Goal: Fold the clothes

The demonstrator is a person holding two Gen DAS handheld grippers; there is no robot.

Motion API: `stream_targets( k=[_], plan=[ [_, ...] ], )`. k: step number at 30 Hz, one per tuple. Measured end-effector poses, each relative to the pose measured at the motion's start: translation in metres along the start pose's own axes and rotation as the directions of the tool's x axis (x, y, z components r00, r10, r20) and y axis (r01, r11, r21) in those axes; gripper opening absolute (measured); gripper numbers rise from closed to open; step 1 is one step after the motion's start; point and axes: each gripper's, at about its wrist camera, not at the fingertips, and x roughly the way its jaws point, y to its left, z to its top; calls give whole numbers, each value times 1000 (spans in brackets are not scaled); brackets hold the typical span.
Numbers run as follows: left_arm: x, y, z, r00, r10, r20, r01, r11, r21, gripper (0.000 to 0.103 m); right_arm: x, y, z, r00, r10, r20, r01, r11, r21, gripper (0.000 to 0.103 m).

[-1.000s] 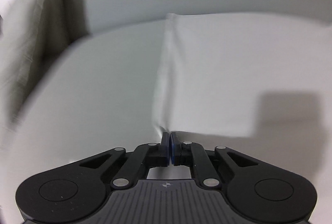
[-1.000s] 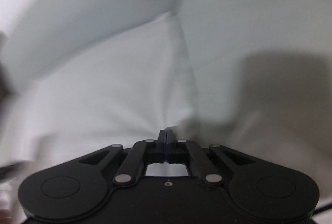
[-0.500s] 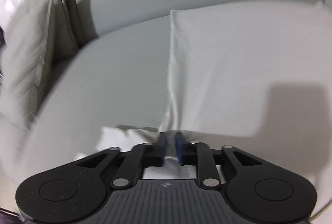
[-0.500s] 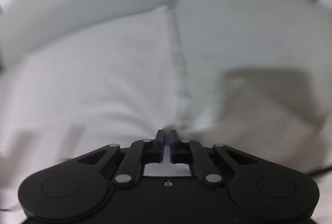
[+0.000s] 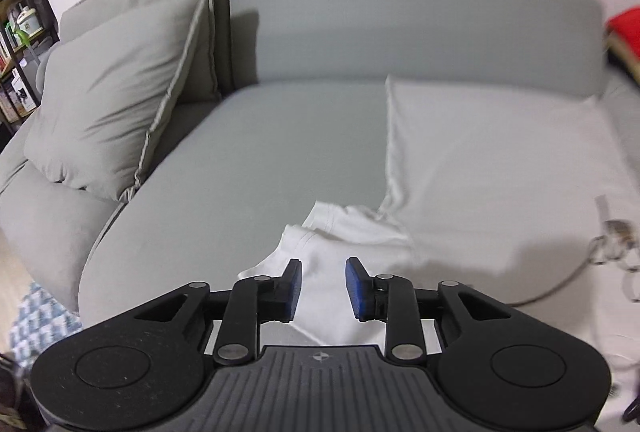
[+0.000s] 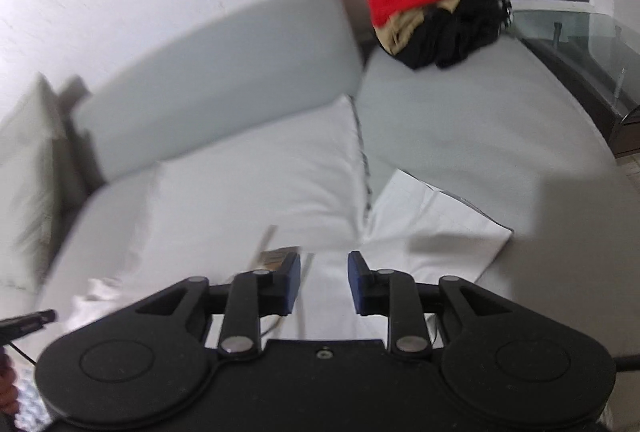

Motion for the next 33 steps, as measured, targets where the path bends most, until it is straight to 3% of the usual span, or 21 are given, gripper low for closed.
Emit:
stream_targets(
  k=[3,7,8,9,10,12,15,18,20,24,27,31,33],
  plan=[
    [-16,-1,-8,999,-43,27,44,999,-3,32,-19,0,-6,999,42,30,-42,999,14,34],
    [-7,-31,-24,997,-65,-29,66,997,38,31,14,-5,-17,998,55,-26,-55,998,7,45],
    [-1,-43,-26,996,-76,-45,78,995,56,31,27,-5,-22,997,52,-60,-52,999,9,44],
    [6,-55,-28,994,-87,-61,91,993,73,31,42,-5,-28,993,64,-101,-64,998,8,40],
    [12,-68,-30,992,-97,-77,104,990,91,32,57,-3,-33,987,76,-142,-76,997,7,28],
    [25,-92,-32,989,-109,-98,121,984,129,34,86,4,-40,970,94,-223,-97,995,1,22],
    [47,-123,-36,991,-59,-116,81,978,192,35,121,20,-43,972,42,-232,-60,996,-68,22],
    [50,-139,-54,987,-53,-151,88,968,237,34,150,24,-53,963,-60,-262,29,992,-119,22],
    [36,-141,-68,989,-50,-142,92,948,306,34,141,19,-66,968,-51,-247,21,992,-122,22],
    [0,-128,-95,976,-132,-173,188,912,364,30,102,14,-96,950,-17,-312,-28,990,-139,23],
    [-19,-107,-103,964,-215,-157,252,927,277,31,78,10,-106,943,-20,-332,-19,993,-114,23],
    [-29,-90,-90,962,-269,-42,272,952,144,33,55,14,-98,981,43,-190,-65,992,-111,23],
    [-19,-95,-83,963,-265,-43,269,954,130,33,58,22,-93,984,94,-155,-113,986,-122,23]
  ],
)
